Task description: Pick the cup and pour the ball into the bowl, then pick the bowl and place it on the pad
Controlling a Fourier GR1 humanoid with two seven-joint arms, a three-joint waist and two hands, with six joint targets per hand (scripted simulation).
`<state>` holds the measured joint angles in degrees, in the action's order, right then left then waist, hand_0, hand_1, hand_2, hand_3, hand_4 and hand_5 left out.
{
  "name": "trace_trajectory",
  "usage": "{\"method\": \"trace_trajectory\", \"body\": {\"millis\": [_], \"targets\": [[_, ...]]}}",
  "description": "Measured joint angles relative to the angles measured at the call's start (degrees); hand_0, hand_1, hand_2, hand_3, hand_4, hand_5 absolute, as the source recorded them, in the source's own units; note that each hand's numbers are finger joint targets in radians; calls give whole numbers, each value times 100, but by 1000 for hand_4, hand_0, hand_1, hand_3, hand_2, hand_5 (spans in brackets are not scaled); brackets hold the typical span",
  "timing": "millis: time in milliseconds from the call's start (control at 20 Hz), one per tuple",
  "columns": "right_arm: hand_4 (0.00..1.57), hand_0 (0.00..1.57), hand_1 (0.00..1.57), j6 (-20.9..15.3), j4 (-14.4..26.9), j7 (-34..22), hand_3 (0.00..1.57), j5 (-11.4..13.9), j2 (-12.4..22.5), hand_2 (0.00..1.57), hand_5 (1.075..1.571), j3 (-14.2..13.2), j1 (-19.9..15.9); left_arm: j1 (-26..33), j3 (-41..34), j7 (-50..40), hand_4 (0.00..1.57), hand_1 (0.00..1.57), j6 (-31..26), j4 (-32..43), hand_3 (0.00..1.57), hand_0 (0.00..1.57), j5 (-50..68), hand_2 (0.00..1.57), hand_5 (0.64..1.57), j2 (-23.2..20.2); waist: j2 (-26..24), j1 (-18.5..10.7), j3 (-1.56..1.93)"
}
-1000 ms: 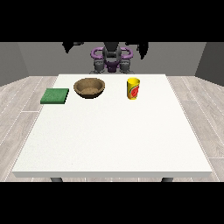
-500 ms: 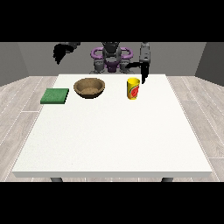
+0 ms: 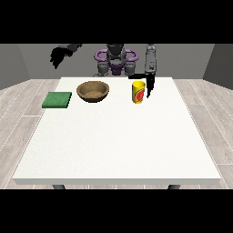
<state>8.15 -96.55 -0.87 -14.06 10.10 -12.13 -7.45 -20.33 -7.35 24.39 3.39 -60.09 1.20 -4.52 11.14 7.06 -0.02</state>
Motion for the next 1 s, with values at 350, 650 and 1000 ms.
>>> {"method": "trace_trajectory", "body": {"millis": [350, 650, 1000], "targets": [[674, 0, 0, 253, 330, 173, 0, -152, 202, 0, 1566, -201, -110, -447, -249, 713, 887, 0, 97, 1161, 0, 0, 27, 0, 1555, 3, 91, 89, 0], [642, 0, 0, 425, 183, -43, 74, -522, 465, 0, 1568, -425, -339, -572, -342, 1411, 1335, 1265, 677, 1821, 1571, 1265, -264, 1571, 1483, -40, 303, 348, 9], [640, 0, 0, 697, 423, -221, 269, -886, 793, 0, 1568, -749, -352, -846, -301, 1406, 1391, 1276, 1407, 2228, 1571, 1276, -604, 1571, 1436, -77, 99, 405, 19]]}}
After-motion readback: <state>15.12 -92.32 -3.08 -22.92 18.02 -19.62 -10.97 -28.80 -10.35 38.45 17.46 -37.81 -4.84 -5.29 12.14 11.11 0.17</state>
